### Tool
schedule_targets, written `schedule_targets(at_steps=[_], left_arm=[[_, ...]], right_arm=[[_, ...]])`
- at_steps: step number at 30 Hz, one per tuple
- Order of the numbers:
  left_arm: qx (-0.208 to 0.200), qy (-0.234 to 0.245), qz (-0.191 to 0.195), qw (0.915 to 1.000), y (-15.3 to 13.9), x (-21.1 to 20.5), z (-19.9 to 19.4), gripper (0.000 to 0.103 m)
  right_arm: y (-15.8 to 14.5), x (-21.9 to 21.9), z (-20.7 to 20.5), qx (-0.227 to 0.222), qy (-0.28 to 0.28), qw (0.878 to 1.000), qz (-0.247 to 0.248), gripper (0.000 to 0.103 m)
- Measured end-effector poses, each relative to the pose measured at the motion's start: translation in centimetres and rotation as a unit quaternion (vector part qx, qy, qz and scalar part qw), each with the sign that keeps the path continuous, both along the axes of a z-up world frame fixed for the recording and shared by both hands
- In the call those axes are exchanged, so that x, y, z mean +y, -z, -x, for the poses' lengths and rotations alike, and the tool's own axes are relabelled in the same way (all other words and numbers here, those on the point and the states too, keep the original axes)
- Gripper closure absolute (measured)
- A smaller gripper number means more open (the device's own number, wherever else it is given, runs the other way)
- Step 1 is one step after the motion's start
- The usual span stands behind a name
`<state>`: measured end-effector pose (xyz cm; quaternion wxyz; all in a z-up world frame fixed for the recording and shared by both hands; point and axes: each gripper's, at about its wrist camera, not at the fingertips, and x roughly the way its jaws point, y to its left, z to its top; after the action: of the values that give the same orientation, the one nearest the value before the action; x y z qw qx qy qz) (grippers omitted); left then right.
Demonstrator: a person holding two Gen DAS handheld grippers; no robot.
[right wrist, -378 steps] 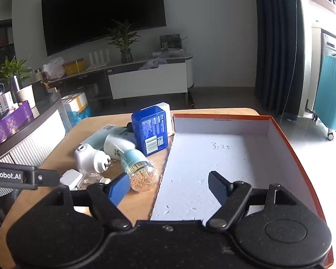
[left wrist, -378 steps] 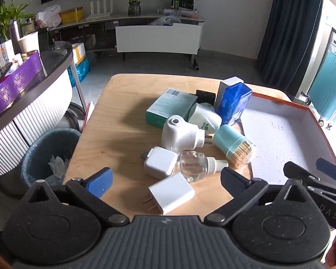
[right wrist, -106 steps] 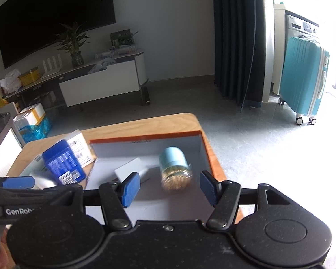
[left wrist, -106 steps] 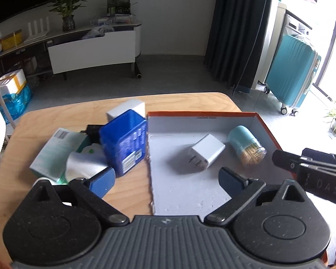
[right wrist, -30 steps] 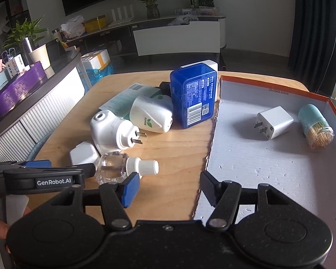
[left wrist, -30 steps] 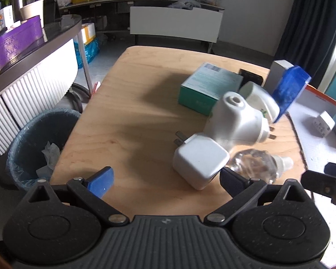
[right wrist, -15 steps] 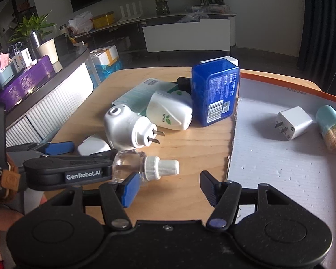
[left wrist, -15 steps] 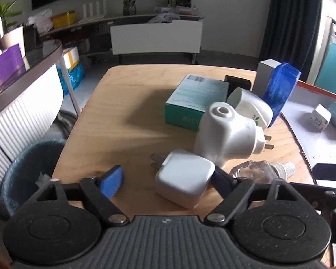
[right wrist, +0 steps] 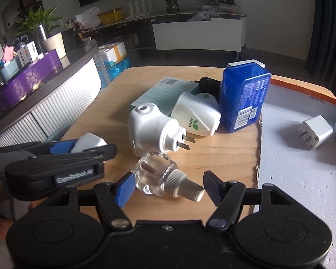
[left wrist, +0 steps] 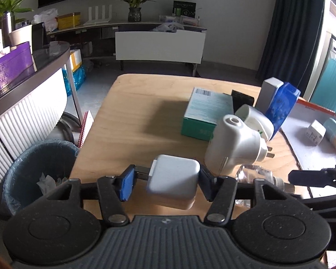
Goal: Organize rigid objects
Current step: 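Reach the left gripper to the white cube charger and grasp it, then grasp the clear glass refill bottle with the right gripper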
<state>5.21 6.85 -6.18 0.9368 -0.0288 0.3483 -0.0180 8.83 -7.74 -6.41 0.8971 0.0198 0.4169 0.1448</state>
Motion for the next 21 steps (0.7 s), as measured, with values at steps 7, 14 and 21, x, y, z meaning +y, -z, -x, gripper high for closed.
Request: schedule_targets(at_steps=[7,14,21], left_arm=[[-0.001,-0.016,0.014,0.9998,-0.5,1.2,0.1,0.044],[-0.003,-0.017,0.019,0.9997,-0.8,1.5,0.2,0.044],[-0.016,-0.011,0.024,0.9995,-2.1,0.9,1.1,0.044]], right_arm=[[1.1,1.8,-1.8,0.005,-0.02,0.999,0.033,0.016],[1.4,2.3,-2.0,-0.002,-0.026,0.999,0.038,0.041],[-0.5,1.6,-0.9,-0.021,-0.016,0.999,0.023,0.041]])
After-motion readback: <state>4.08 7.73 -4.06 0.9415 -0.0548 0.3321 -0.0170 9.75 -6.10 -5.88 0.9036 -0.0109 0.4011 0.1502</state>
